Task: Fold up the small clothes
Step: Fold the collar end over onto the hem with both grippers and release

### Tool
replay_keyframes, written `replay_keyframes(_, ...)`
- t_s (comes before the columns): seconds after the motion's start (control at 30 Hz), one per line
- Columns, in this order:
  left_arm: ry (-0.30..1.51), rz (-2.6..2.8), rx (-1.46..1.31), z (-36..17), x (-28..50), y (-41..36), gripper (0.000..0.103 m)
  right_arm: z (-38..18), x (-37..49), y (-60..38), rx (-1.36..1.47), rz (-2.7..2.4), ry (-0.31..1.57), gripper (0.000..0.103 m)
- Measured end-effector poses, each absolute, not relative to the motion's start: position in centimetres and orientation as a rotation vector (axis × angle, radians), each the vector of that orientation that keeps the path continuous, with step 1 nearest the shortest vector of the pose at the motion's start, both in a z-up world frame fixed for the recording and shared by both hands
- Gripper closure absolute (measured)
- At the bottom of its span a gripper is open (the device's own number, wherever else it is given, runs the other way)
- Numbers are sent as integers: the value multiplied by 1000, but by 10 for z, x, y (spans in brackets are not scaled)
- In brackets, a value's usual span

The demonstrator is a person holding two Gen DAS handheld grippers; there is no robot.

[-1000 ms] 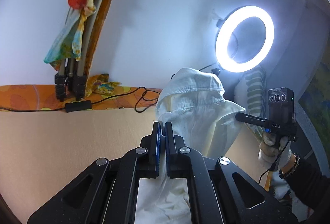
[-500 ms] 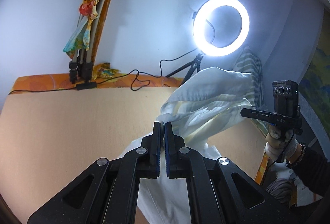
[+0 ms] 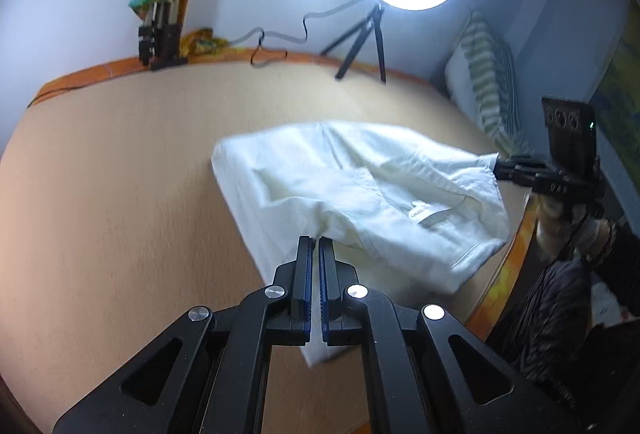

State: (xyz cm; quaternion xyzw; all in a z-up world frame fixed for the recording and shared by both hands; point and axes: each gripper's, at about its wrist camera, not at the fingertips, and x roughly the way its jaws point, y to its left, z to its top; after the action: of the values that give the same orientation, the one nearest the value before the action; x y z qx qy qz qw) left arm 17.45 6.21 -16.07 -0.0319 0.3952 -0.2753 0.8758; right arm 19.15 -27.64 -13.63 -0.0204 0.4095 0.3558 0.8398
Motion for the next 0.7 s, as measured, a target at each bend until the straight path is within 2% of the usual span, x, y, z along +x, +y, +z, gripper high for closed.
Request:
replay_keyframes(0.23,904,-573,37,-181,161,56,101,-159,177,-269,-202,708,884,103)
replay_keyframes(0.4,850,-577,20,-153,151,70,101,-156,172,-285,-201,700,915,97)
replay_keyframes(0.43,830,-578,19,-147,150,72,101,-152,171,-292,-169,714,907,93)
replay_keyframes(0.5,778,-572,36,-131,149,71,101,-146,173,-306,-91,729,890,66)
replay_keyframes(0.7,730,-664,60,-115,174,27,97,-153,236,-336,294,707,952,65)
